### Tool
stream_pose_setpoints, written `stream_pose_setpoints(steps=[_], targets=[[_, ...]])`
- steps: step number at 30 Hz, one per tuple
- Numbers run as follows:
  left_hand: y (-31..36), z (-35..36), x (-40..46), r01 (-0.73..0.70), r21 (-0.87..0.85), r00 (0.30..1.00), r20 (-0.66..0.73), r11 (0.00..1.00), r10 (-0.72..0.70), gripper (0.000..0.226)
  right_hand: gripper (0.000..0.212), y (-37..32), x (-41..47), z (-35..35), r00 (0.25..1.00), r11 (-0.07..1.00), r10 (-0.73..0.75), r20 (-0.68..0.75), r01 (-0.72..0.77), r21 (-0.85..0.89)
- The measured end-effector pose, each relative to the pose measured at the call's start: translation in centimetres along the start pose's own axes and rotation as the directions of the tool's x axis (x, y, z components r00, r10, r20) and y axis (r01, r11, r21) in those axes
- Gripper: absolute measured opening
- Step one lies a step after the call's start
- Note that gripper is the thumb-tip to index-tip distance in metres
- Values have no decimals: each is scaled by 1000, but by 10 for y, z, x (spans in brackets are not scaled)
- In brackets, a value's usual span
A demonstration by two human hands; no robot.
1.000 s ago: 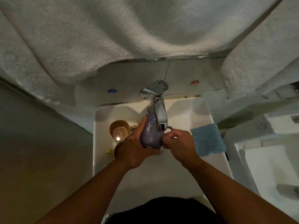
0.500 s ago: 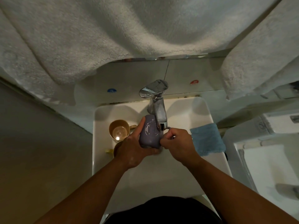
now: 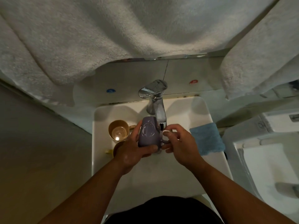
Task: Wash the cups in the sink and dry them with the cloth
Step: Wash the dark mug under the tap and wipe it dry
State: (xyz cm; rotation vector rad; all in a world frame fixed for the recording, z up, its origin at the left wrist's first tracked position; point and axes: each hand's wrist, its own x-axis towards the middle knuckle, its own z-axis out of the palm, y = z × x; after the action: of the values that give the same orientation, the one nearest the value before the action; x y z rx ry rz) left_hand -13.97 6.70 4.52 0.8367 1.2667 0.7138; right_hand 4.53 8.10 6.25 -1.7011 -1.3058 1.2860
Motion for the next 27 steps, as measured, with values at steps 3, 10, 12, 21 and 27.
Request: stream_pose_setpoints(steps=[3,10,12,21,27], targets=[[0,2,2,50,-58,999,8,997,-50,108,26,0,1,-1,994,989,106,-10,-104,103],[1,6,-1,9,10,1000,-7,1000,-9,103,46,9,4,0,997,988,-48,65,57,-145],[2,7,-1,14,17,1000,-26,1000,-14,93,42,10,4,-2,995,995,-11,96,20,-99],[-3,17,1,-75,215,995,81,974,59,70,30,12,7,5,976,996,30,215,-48,81],[-3,19,6,-121,293,993,32,948,117,82,13,16,10,14,999,999,38,28,-38,-20]])
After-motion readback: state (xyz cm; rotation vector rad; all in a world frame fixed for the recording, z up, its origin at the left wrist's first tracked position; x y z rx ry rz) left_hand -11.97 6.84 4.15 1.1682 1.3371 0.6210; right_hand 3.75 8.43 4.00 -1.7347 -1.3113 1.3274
